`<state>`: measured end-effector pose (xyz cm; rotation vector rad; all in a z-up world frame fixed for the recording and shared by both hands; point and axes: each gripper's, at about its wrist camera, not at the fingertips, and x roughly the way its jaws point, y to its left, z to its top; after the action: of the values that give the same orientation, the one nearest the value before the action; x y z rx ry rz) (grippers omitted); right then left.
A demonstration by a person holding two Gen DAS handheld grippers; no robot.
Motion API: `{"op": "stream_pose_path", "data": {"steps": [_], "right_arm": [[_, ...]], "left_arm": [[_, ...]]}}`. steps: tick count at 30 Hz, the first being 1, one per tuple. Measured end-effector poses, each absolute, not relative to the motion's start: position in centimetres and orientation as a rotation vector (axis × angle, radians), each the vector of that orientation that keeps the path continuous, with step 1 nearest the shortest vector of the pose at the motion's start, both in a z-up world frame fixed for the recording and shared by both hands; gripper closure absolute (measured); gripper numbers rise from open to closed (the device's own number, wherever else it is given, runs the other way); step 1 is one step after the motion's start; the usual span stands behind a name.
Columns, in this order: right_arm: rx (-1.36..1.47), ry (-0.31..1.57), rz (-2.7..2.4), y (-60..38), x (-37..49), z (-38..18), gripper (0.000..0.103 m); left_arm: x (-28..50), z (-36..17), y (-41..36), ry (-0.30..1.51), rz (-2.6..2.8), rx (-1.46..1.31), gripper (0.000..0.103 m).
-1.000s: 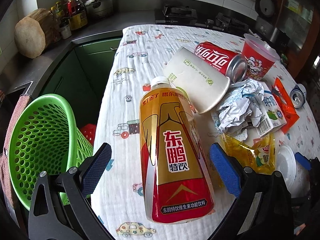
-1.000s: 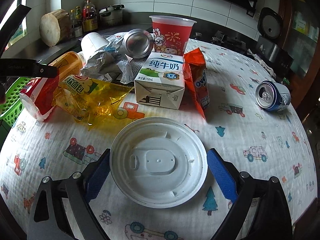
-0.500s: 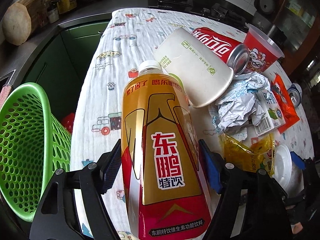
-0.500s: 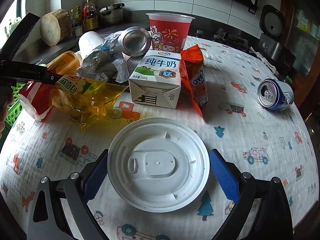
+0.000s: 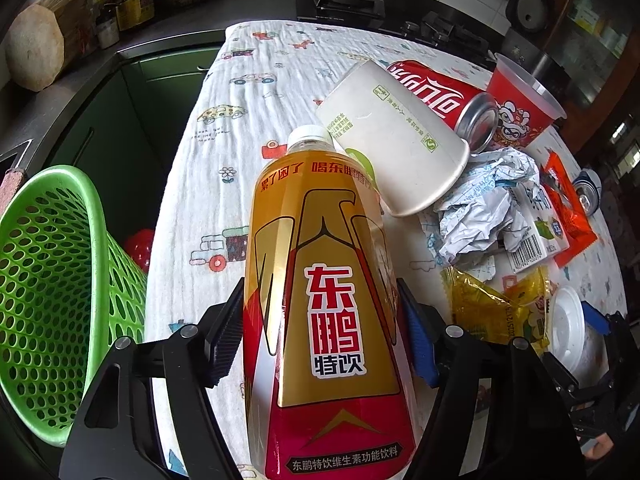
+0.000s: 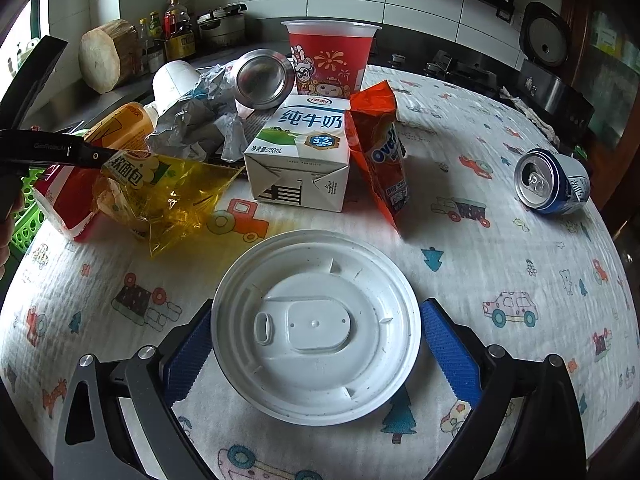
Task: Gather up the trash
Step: 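Reach the left gripper to the red-gold drink bottle and grasp it, then carry the bottle with the left gripper over the green basket and release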
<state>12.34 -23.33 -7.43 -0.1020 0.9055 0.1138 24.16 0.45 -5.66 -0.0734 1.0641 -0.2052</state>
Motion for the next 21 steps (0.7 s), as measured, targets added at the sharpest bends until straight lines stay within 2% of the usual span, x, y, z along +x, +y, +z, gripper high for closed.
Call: {"op": "stream_pose_path", "data": {"steps": [7, 21], "right_arm": [[-0.098, 0.889, 0.118, -23.0, 11.5, -7.2, 0.011], [-0.103, 0.830, 0.164, -21.2, 9.2, -4.7, 0.012]], "left_arm": [[23.3, -5.5, 1.0, 1.060, -0.199, -0.067, 0.035], [21.2, -4.7, 3.6, 1.038, -0.176, -0.089, 0.036]]}}
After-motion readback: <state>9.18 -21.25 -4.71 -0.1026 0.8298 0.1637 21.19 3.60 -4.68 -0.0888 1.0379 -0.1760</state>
